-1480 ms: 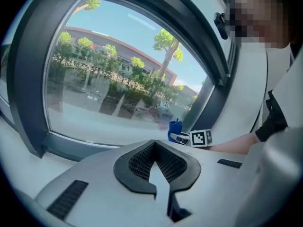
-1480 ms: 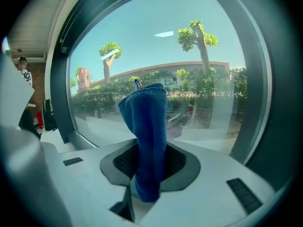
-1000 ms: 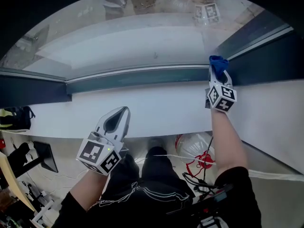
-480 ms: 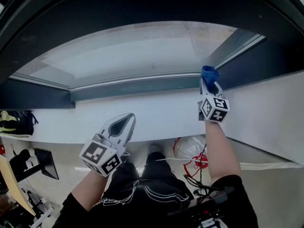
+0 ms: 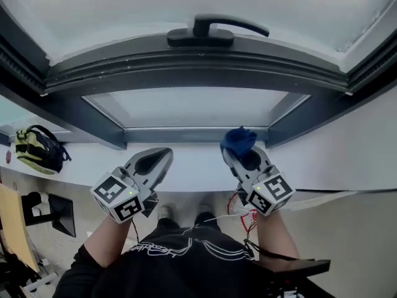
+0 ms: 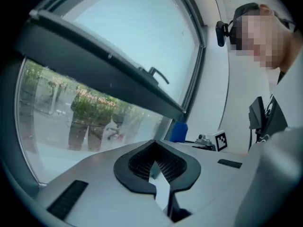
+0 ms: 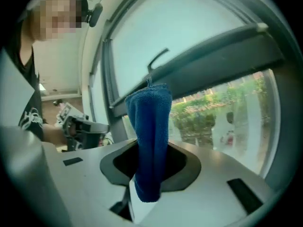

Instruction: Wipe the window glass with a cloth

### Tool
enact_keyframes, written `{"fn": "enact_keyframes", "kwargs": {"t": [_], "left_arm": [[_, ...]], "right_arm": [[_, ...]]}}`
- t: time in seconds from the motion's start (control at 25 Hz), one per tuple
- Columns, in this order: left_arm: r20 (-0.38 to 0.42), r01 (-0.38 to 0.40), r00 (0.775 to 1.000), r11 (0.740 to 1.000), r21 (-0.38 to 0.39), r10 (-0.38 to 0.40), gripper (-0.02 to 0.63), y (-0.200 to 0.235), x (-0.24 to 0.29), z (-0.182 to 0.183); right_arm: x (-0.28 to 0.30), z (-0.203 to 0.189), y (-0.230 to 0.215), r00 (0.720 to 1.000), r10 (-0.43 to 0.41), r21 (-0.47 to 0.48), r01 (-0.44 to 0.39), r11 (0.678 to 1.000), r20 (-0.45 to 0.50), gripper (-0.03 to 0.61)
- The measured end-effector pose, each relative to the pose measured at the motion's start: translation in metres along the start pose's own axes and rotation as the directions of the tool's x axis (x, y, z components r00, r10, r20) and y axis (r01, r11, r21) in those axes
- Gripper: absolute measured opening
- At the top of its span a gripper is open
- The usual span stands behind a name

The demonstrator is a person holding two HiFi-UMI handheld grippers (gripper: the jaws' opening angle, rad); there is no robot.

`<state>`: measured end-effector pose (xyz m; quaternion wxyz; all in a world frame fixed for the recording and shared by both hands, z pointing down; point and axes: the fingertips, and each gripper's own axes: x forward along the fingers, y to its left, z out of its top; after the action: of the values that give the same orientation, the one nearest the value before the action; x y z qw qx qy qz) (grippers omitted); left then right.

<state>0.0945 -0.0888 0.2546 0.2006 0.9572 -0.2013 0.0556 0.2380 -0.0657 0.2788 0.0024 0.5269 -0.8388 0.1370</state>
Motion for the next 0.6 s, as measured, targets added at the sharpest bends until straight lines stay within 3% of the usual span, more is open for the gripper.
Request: {"fn": "enact_keyframes", "kwargs": {"t": [0.12,0.2,0.44,0.6], "left_arm": [[0.003,0.075,0.997,0.993,0.091,-0.076,0.005,-0.034,-0.045,0.052],[-0.004,0.120,0.993,0.982,0.144,-0.121,0.005,-0.053,-0.077,0.084],[0.035,0.214,0.973,0.951,0.221,-0.227,0.005,-0.078,-0.155,0.152],[0.064,0.264,0.958,0.948,0.180,-0.279,0.005,-0.080,-0.173,0.161]], "right_arm": [[-0.012,0.069,0.088,0.986,0.162,-0.046,-0.160,0.986,0.030,0.093],[-0.019,0.102,0.136,0.975,0.221,-0.080,-0.218,0.973,0.026,0.092],[-0.026,0.165,0.219,0.956,0.290,-0.083,-0.285,0.955,0.046,0.093],[-0.018,0.178,0.245,0.943,0.326,-0.040,-0.324,0.945,0.060,0.093]]}}
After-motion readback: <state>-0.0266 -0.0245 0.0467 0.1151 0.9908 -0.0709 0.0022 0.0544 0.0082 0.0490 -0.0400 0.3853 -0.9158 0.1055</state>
